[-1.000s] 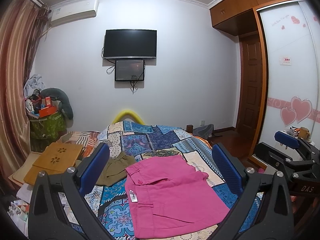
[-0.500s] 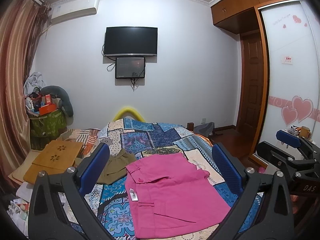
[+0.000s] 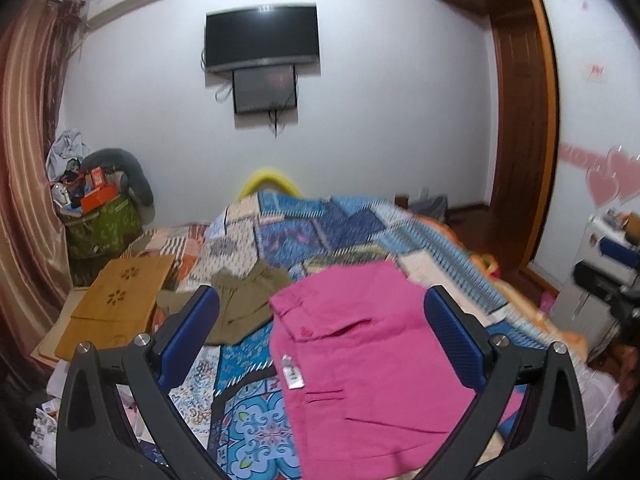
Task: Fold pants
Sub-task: 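Lower both tools to the pink pants hem and waistband edges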
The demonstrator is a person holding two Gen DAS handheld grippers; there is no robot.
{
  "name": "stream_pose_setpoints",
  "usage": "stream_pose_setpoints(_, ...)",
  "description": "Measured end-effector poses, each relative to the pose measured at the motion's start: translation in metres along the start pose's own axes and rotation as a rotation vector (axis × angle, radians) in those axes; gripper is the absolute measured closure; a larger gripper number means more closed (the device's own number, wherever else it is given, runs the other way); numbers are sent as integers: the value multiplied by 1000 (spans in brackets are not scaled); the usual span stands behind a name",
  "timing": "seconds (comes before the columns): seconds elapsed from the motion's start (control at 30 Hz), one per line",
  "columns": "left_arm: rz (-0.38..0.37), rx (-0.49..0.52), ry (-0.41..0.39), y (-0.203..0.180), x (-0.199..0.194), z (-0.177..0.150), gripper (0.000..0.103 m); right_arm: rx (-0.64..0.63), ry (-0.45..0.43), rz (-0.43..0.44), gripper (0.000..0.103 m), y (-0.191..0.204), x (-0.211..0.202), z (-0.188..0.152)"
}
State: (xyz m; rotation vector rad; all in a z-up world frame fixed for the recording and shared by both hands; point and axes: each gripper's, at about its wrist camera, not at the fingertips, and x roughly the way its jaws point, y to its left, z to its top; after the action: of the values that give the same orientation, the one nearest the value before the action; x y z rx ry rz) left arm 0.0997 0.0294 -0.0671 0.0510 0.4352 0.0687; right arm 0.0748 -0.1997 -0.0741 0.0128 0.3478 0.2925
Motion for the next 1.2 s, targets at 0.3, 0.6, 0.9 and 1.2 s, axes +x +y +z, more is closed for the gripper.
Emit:
stream_pose_setpoints(0.3,-55,-41,291,15,104,-37,14,-51,215,-37,0,-27,70,-40)
stream_pose_setpoints(0.6,-129,-108,510,38,177,-65,43,125,448,44,19,-61,139,-78)
stream_pose_setpoints(0.9,-210,-181,632,55,222,-78,64,50,557,71,38,-67,195,-88)
stream_pose_setpoints(1.2,-216,-238,685,61,249,-88,64,10,615,149,47,-70,241,-90)
